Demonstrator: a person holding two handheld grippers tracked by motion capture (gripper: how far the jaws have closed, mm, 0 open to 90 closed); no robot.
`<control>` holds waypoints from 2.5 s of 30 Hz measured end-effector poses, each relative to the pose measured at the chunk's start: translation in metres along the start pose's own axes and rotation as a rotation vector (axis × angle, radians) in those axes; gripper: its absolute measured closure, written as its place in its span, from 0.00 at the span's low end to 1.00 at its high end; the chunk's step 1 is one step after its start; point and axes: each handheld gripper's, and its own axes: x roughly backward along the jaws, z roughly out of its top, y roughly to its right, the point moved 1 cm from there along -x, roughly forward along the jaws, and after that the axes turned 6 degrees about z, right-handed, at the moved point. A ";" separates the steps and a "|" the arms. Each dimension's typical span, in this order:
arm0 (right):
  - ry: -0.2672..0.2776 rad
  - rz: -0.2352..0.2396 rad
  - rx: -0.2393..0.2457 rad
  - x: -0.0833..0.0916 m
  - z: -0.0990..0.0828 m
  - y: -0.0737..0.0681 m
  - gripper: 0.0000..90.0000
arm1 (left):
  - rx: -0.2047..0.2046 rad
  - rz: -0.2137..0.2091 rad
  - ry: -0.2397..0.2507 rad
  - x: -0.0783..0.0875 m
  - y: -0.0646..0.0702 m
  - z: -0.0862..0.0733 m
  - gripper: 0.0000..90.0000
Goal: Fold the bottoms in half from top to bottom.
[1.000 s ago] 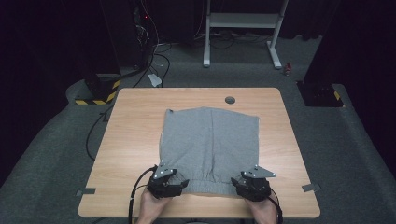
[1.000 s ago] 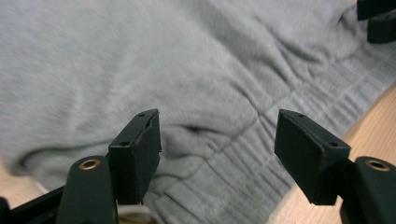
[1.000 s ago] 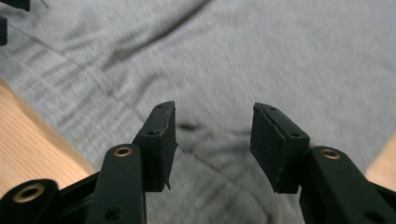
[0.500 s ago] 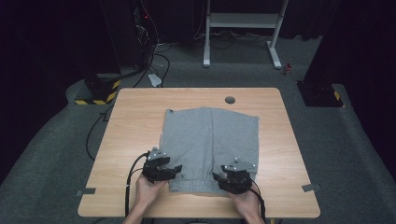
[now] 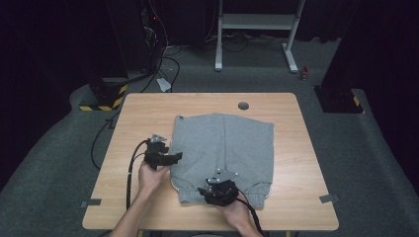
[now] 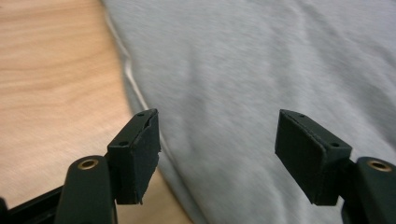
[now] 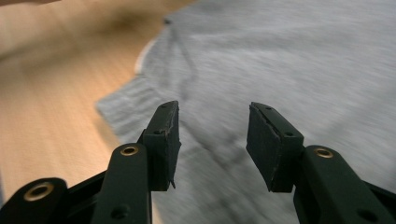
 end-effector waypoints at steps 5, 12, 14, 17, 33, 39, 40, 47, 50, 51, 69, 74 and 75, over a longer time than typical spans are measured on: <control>-0.032 0.042 0.061 -0.014 0.001 -0.016 0.58 | 0.023 0.034 -0.013 -0.013 -0.009 0.016 0.35; -0.081 0.103 0.082 -0.030 0.006 -0.027 0.46 | 0.055 0.096 -0.095 -0.046 -0.023 0.027 0.35; -0.087 0.088 0.104 -0.033 0.006 -0.030 0.44 | 0.050 0.104 -0.107 -0.051 -0.023 0.030 0.35; -0.093 0.081 0.113 -0.034 0.007 -0.032 0.42 | 0.033 0.128 -0.091 -0.056 -0.021 0.035 0.36; -0.148 0.015 0.188 -0.041 0.009 -0.044 0.43 | -0.033 0.168 -0.109 -0.066 -0.011 0.041 0.67; -0.146 -0.047 0.204 -0.040 0.008 -0.046 0.63 | 0.008 0.127 -0.107 -0.068 -0.010 0.043 0.87; -0.144 -0.050 0.206 -0.040 0.008 -0.046 0.66 | 0.028 0.114 -0.113 -0.068 -0.012 0.044 0.89; -0.136 -0.070 0.212 -0.034 0.005 -0.046 0.89 | 0.019 0.085 -0.147 -0.072 -0.007 0.053 0.93; -0.124 -0.065 0.188 -0.031 0.002 -0.044 0.91 | 0.046 0.043 -0.117 -0.068 -0.008 0.056 0.94; -0.122 -0.067 0.192 -0.029 0.002 -0.044 0.91 | 0.057 0.030 -0.107 -0.066 -0.008 0.058 0.94; -0.063 -0.039 0.109 0.005 -0.003 -0.034 0.92 | 0.045 -0.100 0.040 -0.038 0.014 0.089 0.94; -0.046 -0.044 0.099 0.020 -0.001 -0.029 0.92 | 0.051 -0.117 0.079 -0.030 0.018 0.096 0.94; -0.046 -0.044 0.099 0.020 -0.001 -0.029 0.92 | 0.044 -0.105 0.072 -0.030 0.017 0.097 0.94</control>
